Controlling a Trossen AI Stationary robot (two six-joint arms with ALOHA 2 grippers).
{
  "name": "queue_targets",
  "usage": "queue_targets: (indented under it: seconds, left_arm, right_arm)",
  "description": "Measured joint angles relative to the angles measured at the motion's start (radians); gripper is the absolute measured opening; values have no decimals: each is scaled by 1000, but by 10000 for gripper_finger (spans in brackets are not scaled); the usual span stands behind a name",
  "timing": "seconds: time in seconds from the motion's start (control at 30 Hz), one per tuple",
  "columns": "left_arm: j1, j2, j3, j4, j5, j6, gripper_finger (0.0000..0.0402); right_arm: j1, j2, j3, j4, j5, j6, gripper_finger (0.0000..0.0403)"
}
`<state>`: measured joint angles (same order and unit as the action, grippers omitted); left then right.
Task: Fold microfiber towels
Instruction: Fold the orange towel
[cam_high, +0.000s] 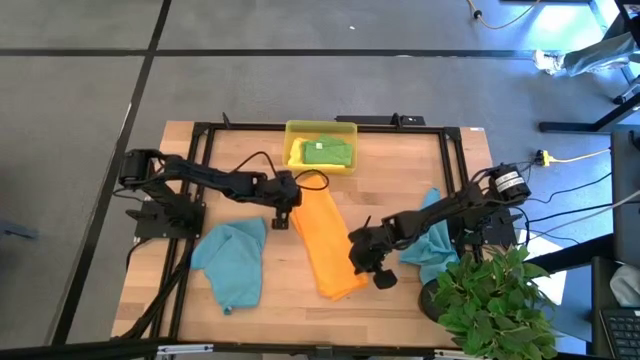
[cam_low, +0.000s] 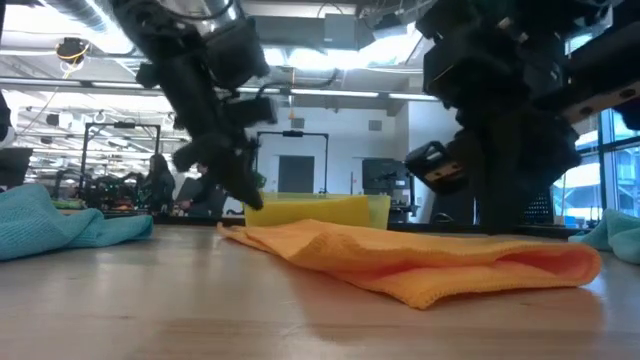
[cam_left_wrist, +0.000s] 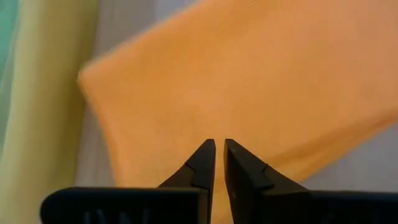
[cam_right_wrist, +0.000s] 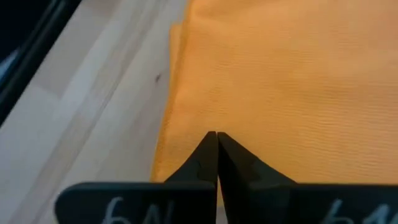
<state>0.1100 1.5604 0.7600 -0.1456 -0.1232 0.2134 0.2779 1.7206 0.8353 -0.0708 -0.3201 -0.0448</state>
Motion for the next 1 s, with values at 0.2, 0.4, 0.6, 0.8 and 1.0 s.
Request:
queue_targets:
  seconds: [0.2, 0.4, 0.6, 0.8, 1.0]
  left_arm:
    - [-115, -15, 31, 11, 35, -15, 28]
    - [-206, -7, 29, -9, 28, -91, 28]
    - [-315, 26, 30, 213, 29, -127, 28]
    - [-384, 151, 30, 441, 33, -125, 22]
    - [-398, 298, 66, 536, 97, -130, 3]
  right_arm:
    - [-2, -43, 46, -111, 82, -76, 3]
    - [-79, -53, 45, -58, 277, -177, 4]
    - [-273, -37, 46, 71, 273, -321, 4]
    - [-430, -27, 45, 114, 124, -409, 4]
    - [-470, 34, 56, 187, 63, -457, 4]
